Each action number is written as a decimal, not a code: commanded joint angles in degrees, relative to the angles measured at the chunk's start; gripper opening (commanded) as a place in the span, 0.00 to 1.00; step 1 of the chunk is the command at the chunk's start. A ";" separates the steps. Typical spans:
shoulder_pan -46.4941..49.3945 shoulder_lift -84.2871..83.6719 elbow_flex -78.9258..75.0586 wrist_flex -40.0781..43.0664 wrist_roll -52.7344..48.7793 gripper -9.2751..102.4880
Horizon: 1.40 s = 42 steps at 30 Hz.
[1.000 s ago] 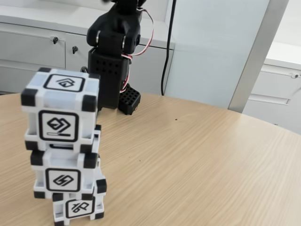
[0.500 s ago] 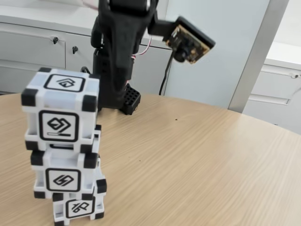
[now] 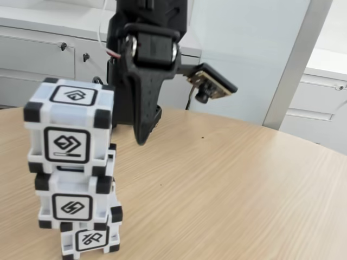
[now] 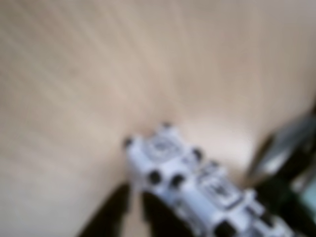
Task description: Stack cubes from left to right.
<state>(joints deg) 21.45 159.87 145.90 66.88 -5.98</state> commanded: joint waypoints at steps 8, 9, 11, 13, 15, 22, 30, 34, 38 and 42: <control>0.53 0.53 8.44 -8.26 0.35 0.08; 0.18 0.53 9.32 -8.53 0.35 0.08; 0.18 0.53 10.11 -8.61 0.18 0.08; 0.70 0.62 10.20 -8.61 0.44 0.08; 0.79 0.62 10.28 -8.61 0.44 0.08; 0.79 0.62 10.28 -8.61 0.44 0.08; 0.79 0.62 10.28 -8.61 0.26 0.08; 0.88 1.41 10.46 -8.70 0.70 0.08; 0.88 8.00 11.95 -7.91 1.14 0.08; 0.88 15.56 14.06 -7.47 2.20 0.08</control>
<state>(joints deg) 21.71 171.39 160.05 59.24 -4.83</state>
